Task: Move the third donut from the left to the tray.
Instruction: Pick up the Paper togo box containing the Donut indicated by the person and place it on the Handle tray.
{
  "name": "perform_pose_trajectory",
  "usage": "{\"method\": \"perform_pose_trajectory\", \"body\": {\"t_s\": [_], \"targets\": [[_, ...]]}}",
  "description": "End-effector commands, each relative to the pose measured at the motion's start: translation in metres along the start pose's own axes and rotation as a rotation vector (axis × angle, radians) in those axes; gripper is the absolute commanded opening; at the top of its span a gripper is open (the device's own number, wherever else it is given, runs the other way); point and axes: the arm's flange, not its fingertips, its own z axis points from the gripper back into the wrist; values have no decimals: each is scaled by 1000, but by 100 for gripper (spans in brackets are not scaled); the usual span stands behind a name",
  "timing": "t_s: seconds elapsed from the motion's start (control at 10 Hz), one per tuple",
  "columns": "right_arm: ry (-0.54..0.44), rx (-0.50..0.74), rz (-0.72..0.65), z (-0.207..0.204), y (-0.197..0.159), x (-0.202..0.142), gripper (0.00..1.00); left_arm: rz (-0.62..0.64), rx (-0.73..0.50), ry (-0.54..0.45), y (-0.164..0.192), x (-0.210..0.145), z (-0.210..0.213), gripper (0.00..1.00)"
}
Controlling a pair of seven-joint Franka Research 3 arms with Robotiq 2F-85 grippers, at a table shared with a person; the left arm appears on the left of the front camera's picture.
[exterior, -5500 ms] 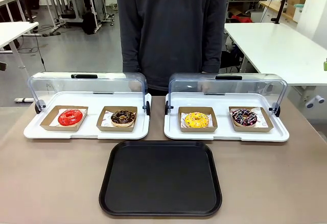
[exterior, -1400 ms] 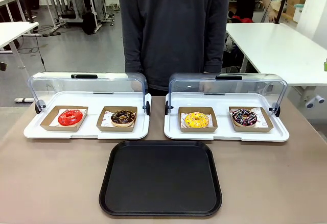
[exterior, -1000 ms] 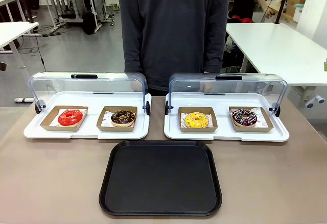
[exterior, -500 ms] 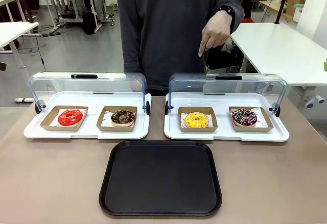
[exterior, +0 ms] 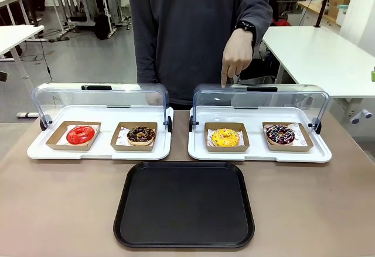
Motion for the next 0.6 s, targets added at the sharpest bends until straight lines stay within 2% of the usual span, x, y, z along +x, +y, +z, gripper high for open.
{"method": "perform_pose_trajectory", "body": {"t_s": [0.0,0.5], "targets": [[-32,0,23,-3,-3,2,100,-6,-9,-17,1,1,0,100],[-32,0,23,-3,-3,2,100,-6,-9,-17,1,1,0,100]]}}
